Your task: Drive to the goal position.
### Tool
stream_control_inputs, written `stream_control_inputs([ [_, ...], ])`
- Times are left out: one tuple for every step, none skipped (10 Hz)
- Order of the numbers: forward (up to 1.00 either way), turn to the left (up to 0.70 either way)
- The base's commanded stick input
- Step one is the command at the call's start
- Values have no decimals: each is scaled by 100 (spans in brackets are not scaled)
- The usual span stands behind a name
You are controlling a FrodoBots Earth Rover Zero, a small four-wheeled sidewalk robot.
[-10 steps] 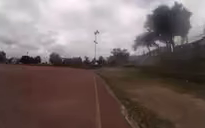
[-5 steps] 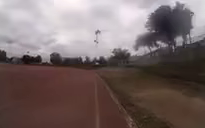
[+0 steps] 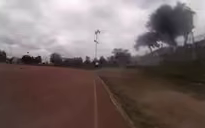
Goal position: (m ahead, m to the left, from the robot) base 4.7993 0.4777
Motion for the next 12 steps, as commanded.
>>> stream_control_inputs([
  [70,0],
  [70,0],
  [70,0],
  [70,0],
  [70,0],
  [70,0],
  [70,0],
  [70,0],
  [70,0],
  [70,0],
  [70,0],
  [70,0],
])
